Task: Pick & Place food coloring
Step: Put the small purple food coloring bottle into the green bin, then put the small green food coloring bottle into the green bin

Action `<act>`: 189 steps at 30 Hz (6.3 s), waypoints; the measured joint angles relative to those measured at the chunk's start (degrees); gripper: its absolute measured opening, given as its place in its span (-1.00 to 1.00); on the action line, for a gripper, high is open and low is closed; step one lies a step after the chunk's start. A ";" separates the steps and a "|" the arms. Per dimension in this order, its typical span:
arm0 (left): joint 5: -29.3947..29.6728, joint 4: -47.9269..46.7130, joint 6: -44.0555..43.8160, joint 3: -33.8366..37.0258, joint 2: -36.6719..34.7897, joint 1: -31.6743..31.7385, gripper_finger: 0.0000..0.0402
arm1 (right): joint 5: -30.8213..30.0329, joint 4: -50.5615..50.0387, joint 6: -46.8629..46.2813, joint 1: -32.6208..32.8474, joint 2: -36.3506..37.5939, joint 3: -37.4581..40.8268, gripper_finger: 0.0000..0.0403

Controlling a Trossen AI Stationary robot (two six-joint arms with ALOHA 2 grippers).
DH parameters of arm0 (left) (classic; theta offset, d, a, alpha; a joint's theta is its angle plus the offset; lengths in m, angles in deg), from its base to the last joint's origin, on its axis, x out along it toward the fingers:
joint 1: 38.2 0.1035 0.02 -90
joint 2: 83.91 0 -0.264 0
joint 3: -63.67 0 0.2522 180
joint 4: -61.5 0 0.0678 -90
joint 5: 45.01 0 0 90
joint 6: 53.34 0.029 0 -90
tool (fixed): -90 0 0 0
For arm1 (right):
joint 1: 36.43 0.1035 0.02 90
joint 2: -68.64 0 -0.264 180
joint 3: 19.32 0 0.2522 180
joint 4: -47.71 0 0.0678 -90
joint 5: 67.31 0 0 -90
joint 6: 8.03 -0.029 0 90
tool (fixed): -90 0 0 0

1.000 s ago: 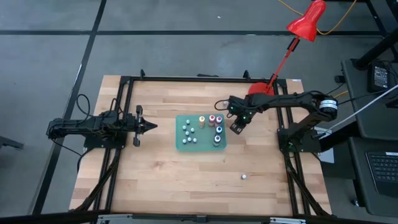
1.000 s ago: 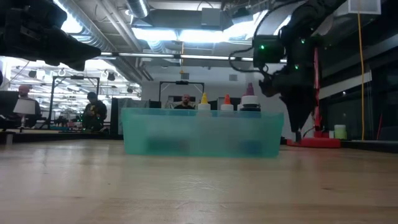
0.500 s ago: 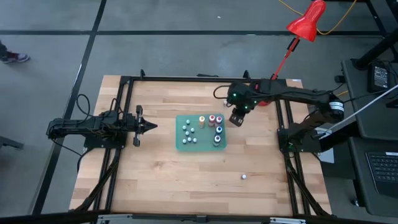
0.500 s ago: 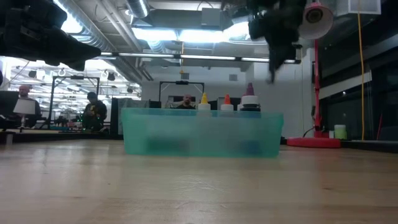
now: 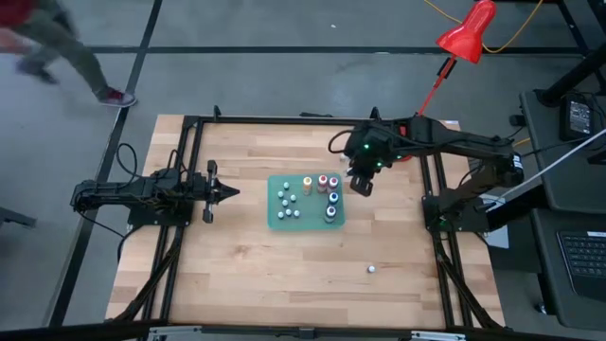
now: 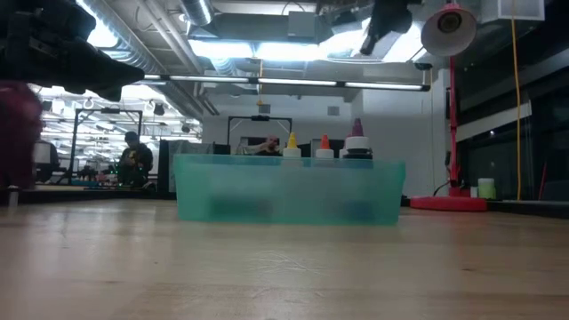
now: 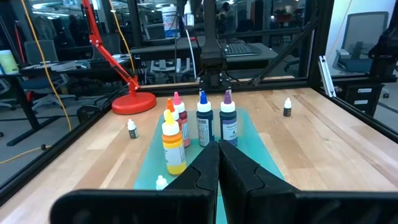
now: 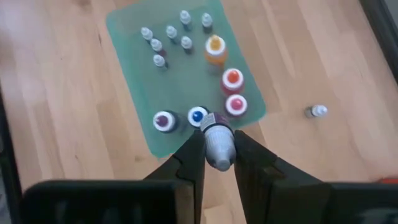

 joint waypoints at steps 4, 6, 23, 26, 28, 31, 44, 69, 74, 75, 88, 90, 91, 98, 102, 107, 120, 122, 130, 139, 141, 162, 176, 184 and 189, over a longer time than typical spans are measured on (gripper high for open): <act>-0.01 0.00 0.00 0.00 0.01 0.00 -0.98 | -0.05 -0.11 -0.17 1.45 -3.82 -4.36 -0.65; 0.00 0.00 0.00 0.00 0.02 0.00 -0.98 | -0.18 -0.26 -0.13 2.34 -6.72 -7.07 -0.66; 0.00 0.00 0.00 -0.02 0.02 0.00 -0.98 | -0.06 6.83 1.36 5.61 -24.67 -10.02 -0.63; 0.00 -0.01 0.00 -0.01 0.01 0.00 -0.98 | -0.08 8.94 1.12 5.80 -26.30 -9.86 -0.65; -0.01 -0.01 0.00 0.00 0.00 0.00 -0.98 | -0.07 9.38 0.50 5.82 -27.18 -9.86 -0.65; 0.00 0.00 0.00 0.00 0.02 0.00 -0.98 | -0.07 9.45 0.07 5.82 -28.38 -9.86 -0.63; 0.00 -0.02 0.00 -0.01 0.02 0.00 -0.98 | -0.09 13.25 1.39 5.80 -35.63 -9.86 -0.62; 0.00 -0.01 0.00 0.00 0.00 0.00 -0.98 | -1.07 18.21 2.11 3.93 -42.44 -9.87 -0.62; 0.00 0.00 0.00 -0.02 0.00 0.00 -0.98 | -1.07 18.80 1.41 3.94 -42.65 -9.83 -0.62; 0.00 0.00 0.00 -0.01 0.00 0.00 -0.98 | -1.03 18.57 1.27 3.94 -42.71 -9.83 -0.61; 0.00 0.00 0.00 -0.02 0.00 0.00 -0.98 | 1.88 18.83 1.35 3.94 -42.74 -9.87 -0.36; 0.00 0.00 0.00 -0.02 0.00 0.01 -0.98 | 1.93 18.81 1.25 3.94 -42.71 -9.88 -0.33; 0.00 0.00 0.00 -0.01 0.01 0.00 -0.98 | 2.01 18.64 1.25 3.94 -42.55 -9.92 -0.31; 0.00 0.00 0.00 0.00 0.02 0.00 -0.98 | 1.70 13.53 1.69 4.97 -40.40 -16.02 -0.28; 0.02 -0.09 0.00 0.00 0.02 0.00 -0.98 | -2.24 3.95 4.39 5.70 -39.82 -23.42 -0.29; 0.06 0.03 0.00 0.00 0.07 0.00 -0.98 | -7.82 -6.45 7.34 5.34 -37.15 -32.87 -0.30; 0.02 -0.02 0.00 0.00 0.21 0.00 -0.98 | -13.19 -14.70 12.10 -4.71 -21.51 -35.95 0.05; 0.04 -0.02 0.00 0.00 0.21 0.00 -0.98 | -13.16 -15.65 14.13 -6.76 -20.20 -35.95 0.16; 0.00 -0.02 0.00 0.00 0.21 0.00 -0.98 | -7.53 -20.55 21.37 -15.53 -19.04 -34.71 0.37; 0.00 -0.02 0.00 0.00 0.21 0.00 -0.98 | 1.89 -6.34 28.42 -25.01 -14.13 -14.36 0.37; 0.00 -0.02 0.00 0.00 0.21 0.00 -0.98 | 3.87 -0.07 28.50 -26.14 -12.58 -7.47 0.37; 0.00 -0.02 0.00 0.00 0.21 0.00 -0.98 | 4.52 23.08 25.13 -27.42 -18.20 16.02 0.45; 0.00 -0.02 0.00 0.00 0.21 0.00 -0.98 | 2.70 23.86 22.37 -27.46 -25.86 16.02 0.47; 0.00 -0.02 0.00 0.00 0.21 0.00 -0.98 | 1.62 25.20 22.60 -27.46 -26.22 16.00 0.46; 0.00 -0.02 0.00 0.00 0.21 0.00 -0.98 | 1.46 24.93 22.52 -27.53 -26.62 15.99 0.36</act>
